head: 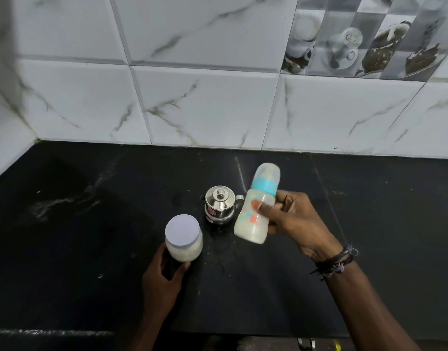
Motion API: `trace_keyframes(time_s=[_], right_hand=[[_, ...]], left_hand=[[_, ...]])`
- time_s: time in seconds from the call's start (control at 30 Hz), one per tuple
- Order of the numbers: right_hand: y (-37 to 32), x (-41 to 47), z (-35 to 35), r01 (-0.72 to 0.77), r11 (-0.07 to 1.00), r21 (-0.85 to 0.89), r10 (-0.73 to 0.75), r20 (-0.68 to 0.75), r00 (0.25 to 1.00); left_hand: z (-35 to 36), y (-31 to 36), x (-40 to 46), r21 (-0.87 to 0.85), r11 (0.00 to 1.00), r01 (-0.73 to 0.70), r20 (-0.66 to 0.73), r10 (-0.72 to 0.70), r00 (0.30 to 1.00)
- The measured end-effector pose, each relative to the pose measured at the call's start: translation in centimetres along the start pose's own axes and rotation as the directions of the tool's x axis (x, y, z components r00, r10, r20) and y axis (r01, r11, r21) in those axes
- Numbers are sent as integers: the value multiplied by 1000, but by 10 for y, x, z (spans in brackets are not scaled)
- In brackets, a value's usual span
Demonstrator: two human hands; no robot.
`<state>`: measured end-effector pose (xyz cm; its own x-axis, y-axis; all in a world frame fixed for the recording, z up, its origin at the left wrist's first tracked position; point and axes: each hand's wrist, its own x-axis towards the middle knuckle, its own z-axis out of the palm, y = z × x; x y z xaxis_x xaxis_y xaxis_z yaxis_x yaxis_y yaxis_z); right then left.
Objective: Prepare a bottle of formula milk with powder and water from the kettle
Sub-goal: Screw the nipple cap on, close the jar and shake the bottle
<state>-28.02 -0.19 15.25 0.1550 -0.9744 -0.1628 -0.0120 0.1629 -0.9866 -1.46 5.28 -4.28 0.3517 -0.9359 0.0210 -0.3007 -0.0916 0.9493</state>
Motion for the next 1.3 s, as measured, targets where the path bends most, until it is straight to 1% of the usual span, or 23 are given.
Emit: trace_keyframes(time_s=[0.07,0.1,0.13,0.2,0.23,0.27,0.37,0.4,0.43,0.53,0.57,0.67,0.7,0.73,0.83,0.87,0.97,1.0,1.03,1.13,1.17,1.27,1.3], right_hand=[[2,-3,0,-32,998,-45,36,94,995],[1,-4,0,-29,999,-45,33,95,995],[0,-3,0,-14,1000,-22,16,65,998],[-1,0,1,21,999,50,-19,-43,999],[-2,1,2,25,997,73,-20,-75,997],[-2,0,2,18,997,76,-13,-70,997],[-3,-5,0,-52,999,-1,52,95,994],[-3,-6,-1,-49,999,-13,50,111,993],[-3,-4,-1,-34,999,-4,34,90,995],[-3,1,0,6,996,84,0,-75,997],[-3,2,1,2,996,93,5,-80,997],[-3,-4,0,-42,999,-3,42,77,996],[-3,-5,-1,-42,999,-24,44,99,994],[-4,-4,-2,-33,999,-16,34,85,996],[-5,-1,-1,2,997,75,1,-45,999],[-4,0,0,-2,997,78,6,-47,999],[-4,-3,-1,-47,999,-2,47,88,995],[-5,-4,-2,-47,999,-17,48,103,993],[-6,-2,-3,-38,999,-10,39,89,995],[-6,1,-4,-4,998,57,5,-17,1000],[-6,2,-4,-13,998,61,14,-20,1000],[-4,0,-4,-54,998,-21,56,91,994],[-5,0,-4,-56,998,-36,60,107,992]], left_hand=[[0,1,-1,-5,1000,4,7,-4,1000],[0,2,-1,-9,1000,7,6,-7,1000],[1,3,-1,-13,1000,6,2,-6,1000],[1,3,-1,-16,1000,5,-1,-5,1000],[0,3,-1,-13,1000,10,1,-10,1000],[0,3,-1,-12,1000,10,2,-10,1000],[0,0,-1,-3,1000,14,1,-14,1000],[0,0,0,-6,1000,11,3,-11,1000],[0,0,0,-12,1000,4,5,-4,1000],[0,0,-1,-11,1000,-1,4,1,1000],[0,-1,-1,-8,1000,4,1,-4,1000],[0,0,-1,1,1000,4,-5,-4,1000],[0,1,-1,0,1000,4,-3,-4,1000],[0,2,-1,-4,1000,8,1,-8,1000],[0,2,-2,-18,1000,15,3,-15,1000],[0,2,-2,-17,1000,16,1,-16,1000],[1,3,-1,-13,1000,19,-3,-19,1000],[1,3,-1,-12,1000,19,-1,-19,1000],[1,3,0,-10,1000,21,1,-21,1000],[0,2,-1,-3,1000,24,2,-24,1000],[0,3,-1,-4,1000,26,2,-26,1000],[0,6,-2,-19,1000,18,4,-18,1000],[0,6,-2,-17,1000,18,4,-18,1000]])
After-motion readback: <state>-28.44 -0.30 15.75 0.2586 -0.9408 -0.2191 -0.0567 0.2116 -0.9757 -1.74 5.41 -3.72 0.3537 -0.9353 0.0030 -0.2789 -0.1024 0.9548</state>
